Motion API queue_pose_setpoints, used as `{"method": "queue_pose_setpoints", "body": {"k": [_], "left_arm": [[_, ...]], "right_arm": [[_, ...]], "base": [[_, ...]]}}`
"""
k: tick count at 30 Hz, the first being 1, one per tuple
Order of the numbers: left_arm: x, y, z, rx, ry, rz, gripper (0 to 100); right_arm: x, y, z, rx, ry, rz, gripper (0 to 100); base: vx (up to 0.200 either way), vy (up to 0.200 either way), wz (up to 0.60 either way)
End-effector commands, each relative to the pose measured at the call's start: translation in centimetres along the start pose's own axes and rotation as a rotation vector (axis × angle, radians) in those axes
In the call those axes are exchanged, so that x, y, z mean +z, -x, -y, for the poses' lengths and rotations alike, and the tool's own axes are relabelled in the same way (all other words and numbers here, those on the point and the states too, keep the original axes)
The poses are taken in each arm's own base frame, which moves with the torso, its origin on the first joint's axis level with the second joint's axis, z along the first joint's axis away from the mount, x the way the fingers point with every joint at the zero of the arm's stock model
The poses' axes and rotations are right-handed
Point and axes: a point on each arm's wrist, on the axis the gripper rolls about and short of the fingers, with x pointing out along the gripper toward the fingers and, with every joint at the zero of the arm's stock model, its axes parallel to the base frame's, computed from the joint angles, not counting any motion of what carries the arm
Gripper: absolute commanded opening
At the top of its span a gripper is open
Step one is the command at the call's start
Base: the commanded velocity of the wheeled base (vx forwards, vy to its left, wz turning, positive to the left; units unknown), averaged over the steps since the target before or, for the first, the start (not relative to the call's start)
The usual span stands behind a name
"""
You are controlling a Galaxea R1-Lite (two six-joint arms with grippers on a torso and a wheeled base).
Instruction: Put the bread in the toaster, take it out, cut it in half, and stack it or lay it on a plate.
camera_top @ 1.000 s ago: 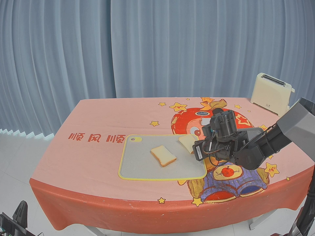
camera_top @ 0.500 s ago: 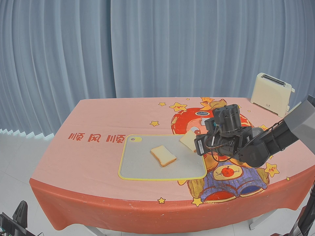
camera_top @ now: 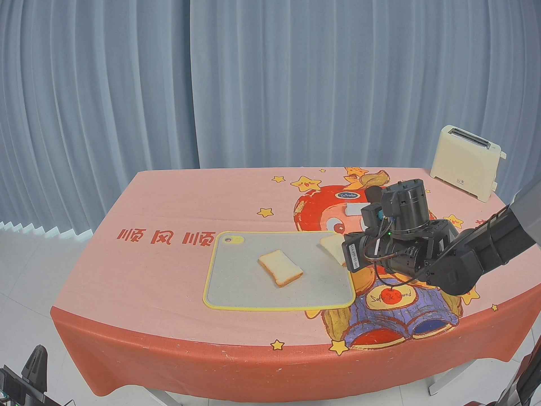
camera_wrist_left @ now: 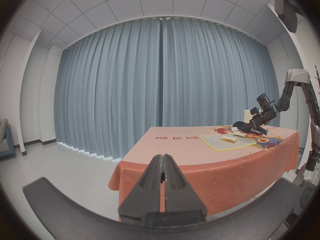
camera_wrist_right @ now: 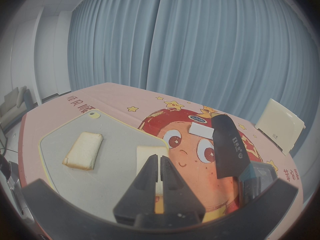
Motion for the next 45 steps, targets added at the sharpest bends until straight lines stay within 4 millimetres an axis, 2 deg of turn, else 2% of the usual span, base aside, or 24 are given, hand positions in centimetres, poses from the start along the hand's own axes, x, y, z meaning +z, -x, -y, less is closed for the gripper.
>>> {"method": "queue_pose_setpoints", "body": {"k": [1,7,17,18,22,30,39,45], "left_arm": [[-0.4,0.0,0.0,0.001,0.0,0.003,0],[-0.4,0.0,0.0,0.001,0.0,0.003,0],[-0.4,0.0,0.0,0.001,0.0,0.003,0],[-0.4,0.0,0.0,0.001,0.0,0.003,0],[-0.4,0.0,0.0,0.001,0.0,0.003,0],[-0.4,0.0,0.0,0.001,0.0,0.003,0],[-0.4,0.0,0.0,0.001,0.0,0.003,0],[-0.4,0.0,0.0,0.001,0.0,0.003,0]], "right_arm": [[0.1,0.7,-0.2,0.005,0.005,0.008,0],[0.5,1.3,-0.7,0.009,0.012,0.024,0],[0.4,0.6,-0.7,-0.002,-0.051,0.013,0],[0.5,0.5,-0.6,-0.004,-0.054,0.015,100],[1.2,0.3,-0.2,-0.012,-0.066,0.024,100],[0.5,-1.0,0.6,-0.027,-0.063,-0.069,100],[-0.4,-2.8,0.1,-0.025,-0.057,-0.112,100],[-0.9,-2.8,-0.8,-0.003,-0.045,-0.124,100]], "base": [[0.0,0.0,0.0],[0.0,0.0,0.0],[0.0,0.0,0.0],[0.0,0.0,0.0],[0.0,0.0,0.0],[0.0,0.0,0.0],[0.0,0.0,0.0],[0.0,0.0,0.0]]}}
